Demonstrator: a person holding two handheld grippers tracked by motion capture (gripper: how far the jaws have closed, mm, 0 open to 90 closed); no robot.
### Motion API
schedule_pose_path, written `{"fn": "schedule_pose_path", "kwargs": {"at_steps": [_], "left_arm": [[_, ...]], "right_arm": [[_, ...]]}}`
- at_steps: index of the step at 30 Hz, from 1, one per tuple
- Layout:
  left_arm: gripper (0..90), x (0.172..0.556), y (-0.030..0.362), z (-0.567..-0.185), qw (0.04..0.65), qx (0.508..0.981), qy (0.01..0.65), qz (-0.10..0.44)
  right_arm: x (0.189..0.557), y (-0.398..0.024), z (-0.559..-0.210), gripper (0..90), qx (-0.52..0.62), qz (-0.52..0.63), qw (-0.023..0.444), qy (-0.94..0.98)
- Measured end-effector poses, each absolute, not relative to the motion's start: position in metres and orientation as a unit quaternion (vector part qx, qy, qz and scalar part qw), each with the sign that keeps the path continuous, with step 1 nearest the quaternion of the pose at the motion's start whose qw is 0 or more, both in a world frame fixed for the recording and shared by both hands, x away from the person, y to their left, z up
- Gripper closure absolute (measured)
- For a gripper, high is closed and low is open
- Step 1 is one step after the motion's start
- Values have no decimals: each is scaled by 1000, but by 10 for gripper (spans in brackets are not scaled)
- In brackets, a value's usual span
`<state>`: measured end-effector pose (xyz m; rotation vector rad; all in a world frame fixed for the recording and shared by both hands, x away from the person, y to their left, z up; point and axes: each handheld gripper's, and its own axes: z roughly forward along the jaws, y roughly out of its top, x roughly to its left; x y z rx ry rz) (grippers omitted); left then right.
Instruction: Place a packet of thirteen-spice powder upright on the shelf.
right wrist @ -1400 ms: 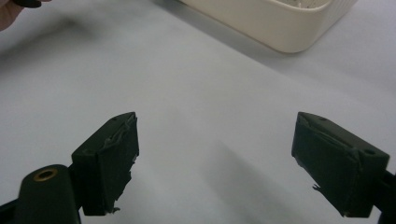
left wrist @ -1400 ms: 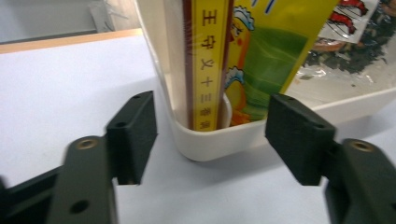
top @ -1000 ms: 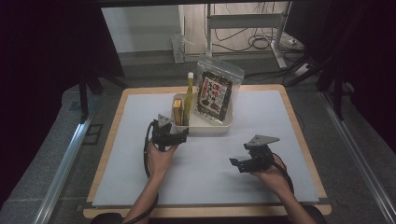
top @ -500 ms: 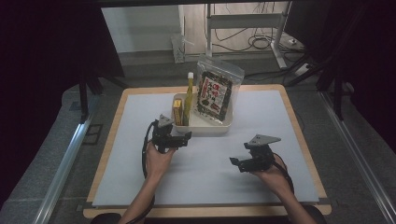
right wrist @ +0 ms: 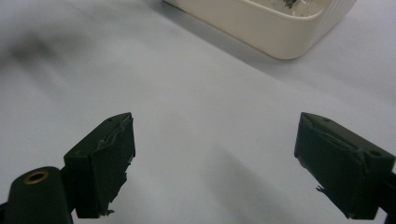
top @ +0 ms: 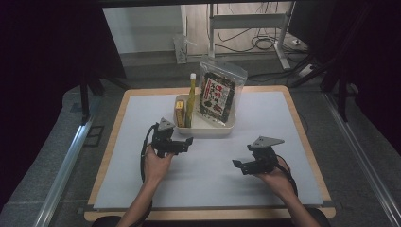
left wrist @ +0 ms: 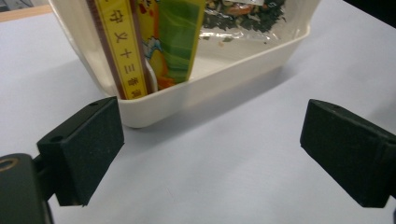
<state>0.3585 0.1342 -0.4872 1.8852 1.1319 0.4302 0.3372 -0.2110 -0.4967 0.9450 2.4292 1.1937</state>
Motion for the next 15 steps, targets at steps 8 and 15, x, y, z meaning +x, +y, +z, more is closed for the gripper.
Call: {"fn": "schedule_pose_path", "kwargs": {"at_steps": [8,15], "left_arm": [[52,349,133,-483,426,778,430,167],[45,338,135,-482,418,791,415,165]], "right_arm": [[337,-213,-495,106,329,415,139,837],[334,-215,-492,92,327,413,145,838]]}}
